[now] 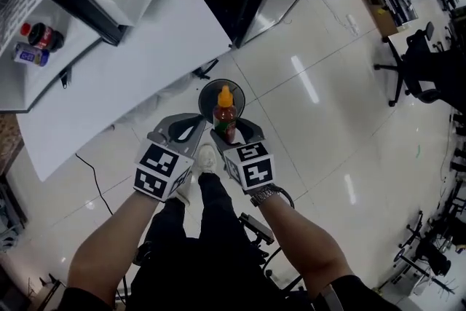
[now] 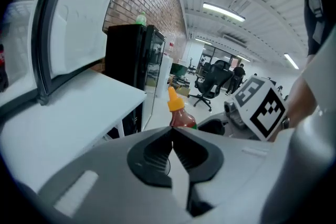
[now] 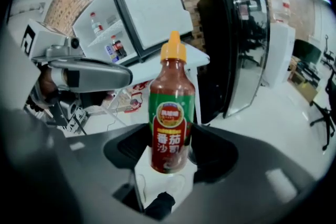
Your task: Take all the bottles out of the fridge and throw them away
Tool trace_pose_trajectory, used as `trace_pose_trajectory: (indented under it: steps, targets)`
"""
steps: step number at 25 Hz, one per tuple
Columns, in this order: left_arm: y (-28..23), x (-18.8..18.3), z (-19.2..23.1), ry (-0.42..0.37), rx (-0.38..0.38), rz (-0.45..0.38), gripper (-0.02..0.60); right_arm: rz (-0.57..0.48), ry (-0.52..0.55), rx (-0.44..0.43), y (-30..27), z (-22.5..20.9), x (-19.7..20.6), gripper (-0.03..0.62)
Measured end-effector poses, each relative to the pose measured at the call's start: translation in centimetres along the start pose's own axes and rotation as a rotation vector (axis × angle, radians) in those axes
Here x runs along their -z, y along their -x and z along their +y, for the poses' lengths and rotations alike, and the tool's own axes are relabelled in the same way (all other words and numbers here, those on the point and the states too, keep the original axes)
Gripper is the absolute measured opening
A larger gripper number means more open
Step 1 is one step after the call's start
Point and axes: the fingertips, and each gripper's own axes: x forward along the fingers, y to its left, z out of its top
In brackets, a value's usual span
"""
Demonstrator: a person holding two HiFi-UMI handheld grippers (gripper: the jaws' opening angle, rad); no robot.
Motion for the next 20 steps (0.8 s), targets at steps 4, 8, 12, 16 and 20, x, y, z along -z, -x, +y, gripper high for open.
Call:
trace_pose_trajectory:
  steps: [4,8,12,16,20]
  targets:
    - [-3.0,2.4,0.6,0.038,0.013,0.038,0.003,0.067,-0.069,0.012,-3.5,-2.7,3.4,0.259]
    - [-5.4,4.9,1.3,0.087,0.013,0.068,0.004,0.104,-0.12,0.016,-6.8,-5.0,5.6,0.253]
    - [-7.9,7.2,2.1,0.124,0.019,0.098,0.005,0.162,-0.167,0.011,-11.3,-7.1,8.1,0.25]
    - [-9.4,9.7,3.0,0.159,0.027,0.132,0.003,0.222,-0.202,0.023,-16.4,-9.2,10.4,0.249]
    - [-10.3,12.3,4.3,0.192,0.026,0.166,0.004,0.26,-0.239,0.041,-20.0,-10.9,12.1,0.25]
